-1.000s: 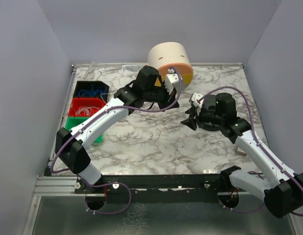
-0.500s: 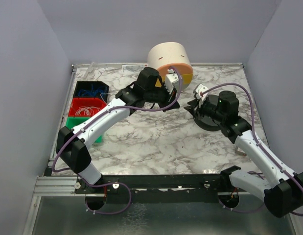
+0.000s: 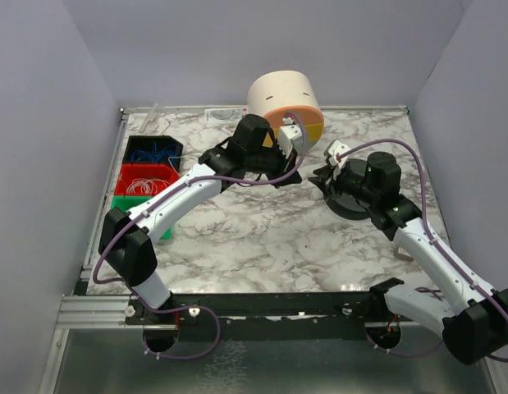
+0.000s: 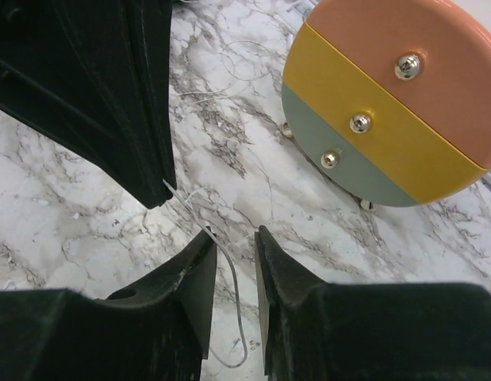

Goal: Wrap the cables
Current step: Adjust the cable at the center of the board.

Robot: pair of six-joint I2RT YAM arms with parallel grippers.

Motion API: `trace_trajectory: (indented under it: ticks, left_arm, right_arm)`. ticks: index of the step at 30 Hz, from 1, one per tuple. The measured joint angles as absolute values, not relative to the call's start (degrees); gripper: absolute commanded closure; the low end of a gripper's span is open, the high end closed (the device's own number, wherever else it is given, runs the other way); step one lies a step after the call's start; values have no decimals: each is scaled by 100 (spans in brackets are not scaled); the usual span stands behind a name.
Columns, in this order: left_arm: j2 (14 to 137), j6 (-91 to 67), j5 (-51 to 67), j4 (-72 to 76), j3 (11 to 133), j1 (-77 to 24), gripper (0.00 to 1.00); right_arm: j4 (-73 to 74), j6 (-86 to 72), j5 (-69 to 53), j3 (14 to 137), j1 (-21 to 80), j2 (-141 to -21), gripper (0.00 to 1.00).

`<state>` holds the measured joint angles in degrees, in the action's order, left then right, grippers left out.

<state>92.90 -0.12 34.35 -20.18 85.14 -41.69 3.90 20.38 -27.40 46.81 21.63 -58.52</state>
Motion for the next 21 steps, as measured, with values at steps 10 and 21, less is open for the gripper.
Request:
trace_trajectory:
  ticks: [10, 21]
  left_arm:
    - [9336, -75, 3435, -1970, 8514, -4163, 100]
    - [9404, -130, 3441, -1826, 8340, -4163, 100]
  right_arm:
    - [259, 1918, -2753, 4681, 2163, -5887, 99]
    - [-242, 1350, -2292, 4681, 2165, -6071, 99]
